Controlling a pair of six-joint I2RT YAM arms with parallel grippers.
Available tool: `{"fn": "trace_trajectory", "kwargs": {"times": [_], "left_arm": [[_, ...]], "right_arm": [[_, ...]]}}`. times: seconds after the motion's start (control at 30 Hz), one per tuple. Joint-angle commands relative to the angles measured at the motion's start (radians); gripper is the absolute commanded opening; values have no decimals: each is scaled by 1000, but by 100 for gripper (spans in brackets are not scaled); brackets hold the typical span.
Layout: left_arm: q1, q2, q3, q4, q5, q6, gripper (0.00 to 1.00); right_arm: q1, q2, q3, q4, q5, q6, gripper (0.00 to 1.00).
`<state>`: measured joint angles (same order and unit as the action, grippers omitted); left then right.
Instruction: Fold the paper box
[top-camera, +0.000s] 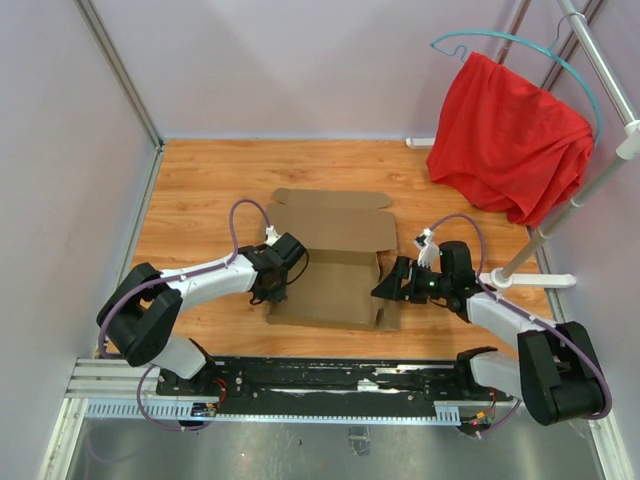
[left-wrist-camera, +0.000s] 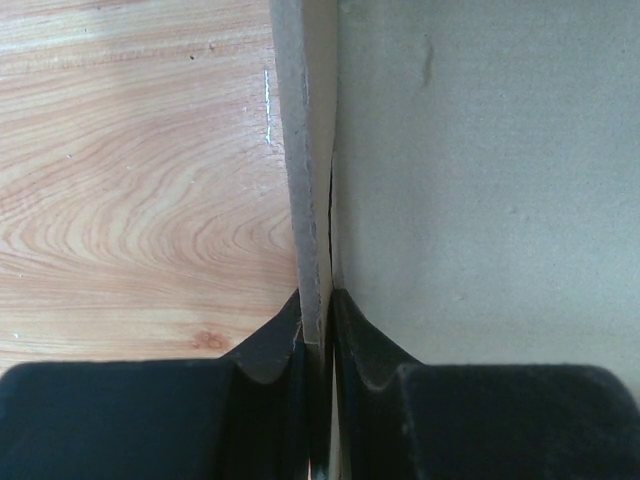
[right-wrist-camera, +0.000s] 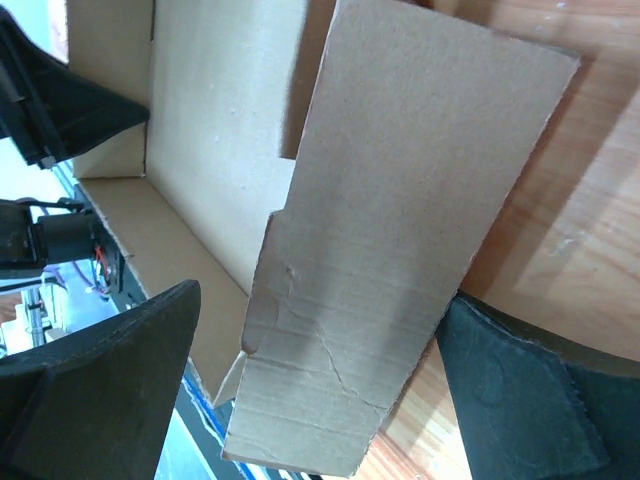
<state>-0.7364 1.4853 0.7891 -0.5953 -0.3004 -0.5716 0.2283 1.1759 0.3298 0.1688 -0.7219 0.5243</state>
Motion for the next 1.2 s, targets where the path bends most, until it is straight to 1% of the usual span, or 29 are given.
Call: {"fn": "trace_trajectory", "kwargs": {"times": [0.0, 0.17, 0.27, 0.4, 0.53, 0.67, 0.77, 0.83, 1.0, 1.17], "left_arm": [[-8, -14, -8, 4, 24, 22, 16], [-8, -15, -7, 7, 25, 24, 15], [-8, -20, -8, 13, 31, 25, 15], [-8, -23, -7, 22, 39, 27, 15], [-8, -26, -9, 35, 50, 30, 15], [-8, -32, -10, 51, 59, 29, 14], [-8, -40, -18, 71, 77, 26, 14], [-8, -44, -23, 85, 82, 19, 14], [-8, -59, -42, 114, 101, 10, 13], [-8, -86, -52, 131, 110, 4, 14]], "right_arm": [[-11, -67, -1, 20, -71, 29, 99], [-12, -163, 41, -72, -57, 26, 98], [-11, -191, 62, -112, -41, 19, 99], [-11, -157, 85, -133, -31, 11, 99], [-3, -77, 96, -107, -54, 15, 100], [20, -35, 96, -61, -68, 42, 94], [47, -38, 117, -99, -31, 29, 87], [66, -48, 137, -135, -6, 15, 84], [94, -87, 166, -204, 27, 4, 82], [157, -92, 222, -318, 122, -33, 80]]}}
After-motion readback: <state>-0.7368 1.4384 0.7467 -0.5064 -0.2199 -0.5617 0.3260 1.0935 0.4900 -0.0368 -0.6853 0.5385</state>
